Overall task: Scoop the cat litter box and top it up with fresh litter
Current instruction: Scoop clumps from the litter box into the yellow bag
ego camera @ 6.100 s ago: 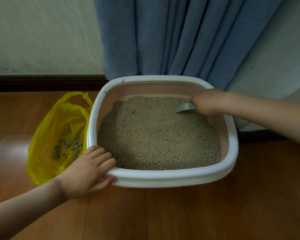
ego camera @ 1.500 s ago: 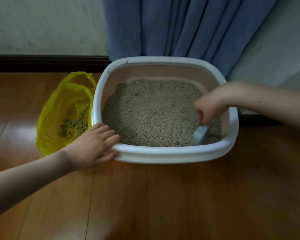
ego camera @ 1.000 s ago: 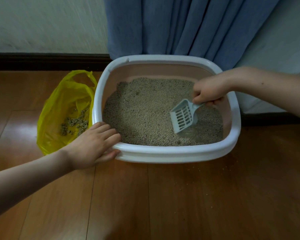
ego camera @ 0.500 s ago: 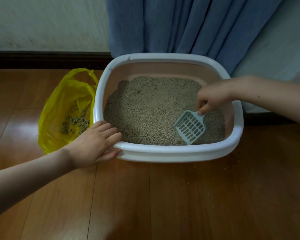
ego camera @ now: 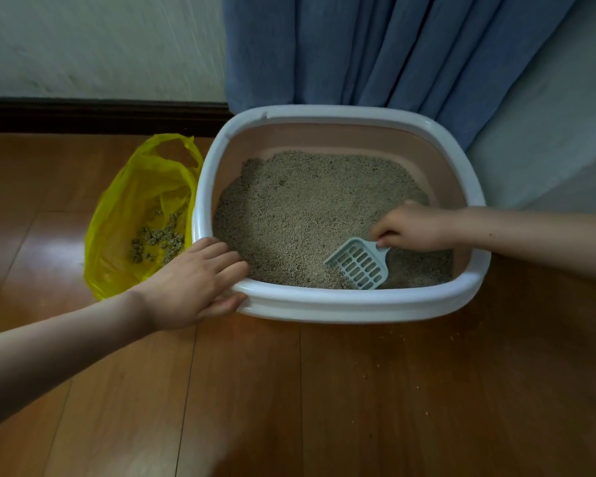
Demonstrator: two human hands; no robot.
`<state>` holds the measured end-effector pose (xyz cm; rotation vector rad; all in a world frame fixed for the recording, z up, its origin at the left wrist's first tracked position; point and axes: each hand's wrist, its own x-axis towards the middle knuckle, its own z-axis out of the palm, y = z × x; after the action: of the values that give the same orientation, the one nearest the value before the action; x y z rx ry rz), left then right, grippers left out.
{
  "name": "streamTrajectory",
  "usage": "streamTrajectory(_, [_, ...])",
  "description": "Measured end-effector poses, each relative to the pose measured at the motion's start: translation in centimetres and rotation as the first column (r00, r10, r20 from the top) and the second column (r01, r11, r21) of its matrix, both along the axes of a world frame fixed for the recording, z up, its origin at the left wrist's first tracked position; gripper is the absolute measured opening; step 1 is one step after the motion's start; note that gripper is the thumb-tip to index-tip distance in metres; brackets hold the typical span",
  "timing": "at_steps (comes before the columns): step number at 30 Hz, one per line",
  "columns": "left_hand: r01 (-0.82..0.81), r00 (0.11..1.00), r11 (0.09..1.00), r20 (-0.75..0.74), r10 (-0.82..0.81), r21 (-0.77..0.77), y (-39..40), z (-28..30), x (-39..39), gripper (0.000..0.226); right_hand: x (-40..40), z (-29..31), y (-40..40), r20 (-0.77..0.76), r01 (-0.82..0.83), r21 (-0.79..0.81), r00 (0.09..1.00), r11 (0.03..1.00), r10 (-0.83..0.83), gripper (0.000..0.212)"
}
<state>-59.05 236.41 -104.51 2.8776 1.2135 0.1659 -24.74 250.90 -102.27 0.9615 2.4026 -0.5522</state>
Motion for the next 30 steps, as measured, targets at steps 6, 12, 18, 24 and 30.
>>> streamTrajectory(6, [0.011,1.0,1.0,0.014,-0.011,-0.004,0.0,0.0,0.0,0.028,1.6,0.6,1.9,-0.115,0.232,-0.15,0.961,0.961,-0.25,0.016])
streamTrajectory(12, [0.011,0.999,1.0,0.032,-0.011,0.001,-0.1,-0.2,-0.1,0.028,1.4,0.6,1.9,-0.138,0.277,-0.121,0.946,0.953,-0.292,0.017])
streamTrajectory(18, [0.006,1.0,1.0,0.021,-0.007,0.008,0.0,-0.2,0.0,0.03,1.3,1.0,2.2,-0.106,0.262,-0.135,0.955,0.956,-0.277,0.015])
streamTrajectory(24, [0.001,1.0,1.0,0.023,-0.001,0.017,-0.1,-0.2,0.0,0.031,0.7,1.5,1.9,-0.075,0.276,-0.147,0.955,0.95,-0.288,0.016])
streamTrajectory(30, [0.001,1.0,1.0,0.024,-0.002,0.021,-0.1,-0.2,0.0,0.03,0.2,1.9,1.8,-0.092,0.292,-0.109,0.949,0.95,-0.303,0.015])
